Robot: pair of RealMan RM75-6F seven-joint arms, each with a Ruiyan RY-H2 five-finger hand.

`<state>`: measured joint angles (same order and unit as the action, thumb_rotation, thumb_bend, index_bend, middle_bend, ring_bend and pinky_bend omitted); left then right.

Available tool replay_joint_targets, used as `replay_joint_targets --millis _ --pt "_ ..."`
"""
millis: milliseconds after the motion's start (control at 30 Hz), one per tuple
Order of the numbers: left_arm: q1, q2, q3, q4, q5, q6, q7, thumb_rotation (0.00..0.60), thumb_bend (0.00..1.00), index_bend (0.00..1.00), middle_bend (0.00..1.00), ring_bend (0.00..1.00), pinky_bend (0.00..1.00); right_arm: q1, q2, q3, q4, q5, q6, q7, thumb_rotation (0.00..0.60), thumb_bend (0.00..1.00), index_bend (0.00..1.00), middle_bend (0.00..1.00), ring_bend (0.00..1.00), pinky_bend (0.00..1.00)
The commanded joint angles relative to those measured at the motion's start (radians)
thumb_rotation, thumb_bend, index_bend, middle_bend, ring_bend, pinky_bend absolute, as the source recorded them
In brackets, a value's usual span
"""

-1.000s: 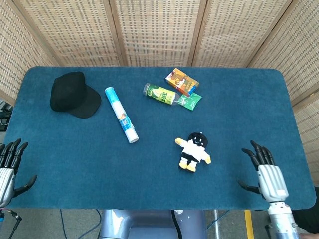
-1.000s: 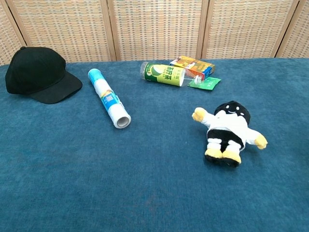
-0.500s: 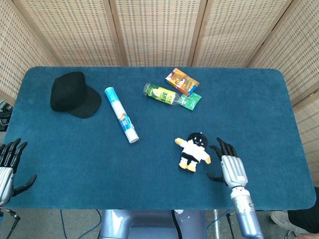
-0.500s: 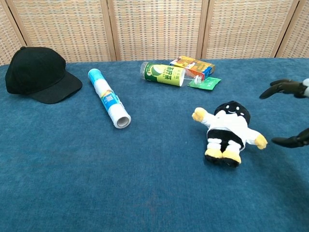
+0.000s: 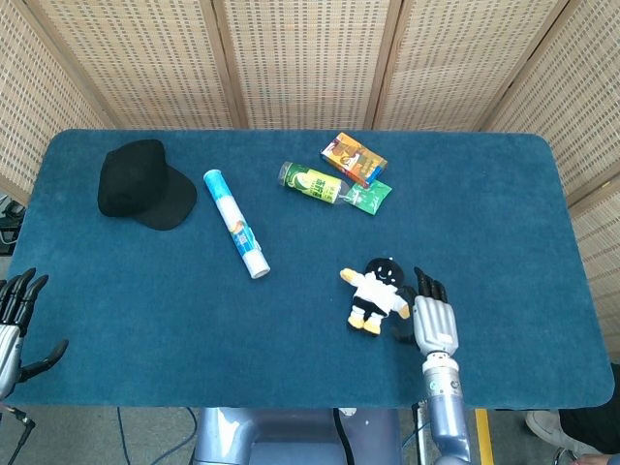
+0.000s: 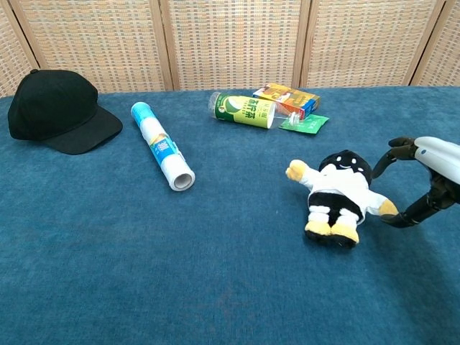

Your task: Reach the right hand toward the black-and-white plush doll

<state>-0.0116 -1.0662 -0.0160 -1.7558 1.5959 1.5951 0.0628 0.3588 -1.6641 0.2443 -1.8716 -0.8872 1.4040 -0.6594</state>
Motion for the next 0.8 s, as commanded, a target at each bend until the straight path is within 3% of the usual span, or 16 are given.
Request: replay_joint_targets --millis 33,800 --pt "0.002 0.0 0.0 -0.001 0.002 0.004 0.001 0.6 0.28 0.0 0.0 0.0 0.0 0.003 0.001 0.009 0.008 0.019 0.002 0.005 0.6 0.37 0.4 0.03 0.0 0.05" --pt "0.0 -0.004 0.001 -0.002 0.002 0.0 0.011 0.6 0.28 0.0 0.0 0.0 0.0 0.034 -0.058 0.016 0.122 0.08 0.004 0.021 0.6 0.37 0.36 0.01 0.0 0.06"
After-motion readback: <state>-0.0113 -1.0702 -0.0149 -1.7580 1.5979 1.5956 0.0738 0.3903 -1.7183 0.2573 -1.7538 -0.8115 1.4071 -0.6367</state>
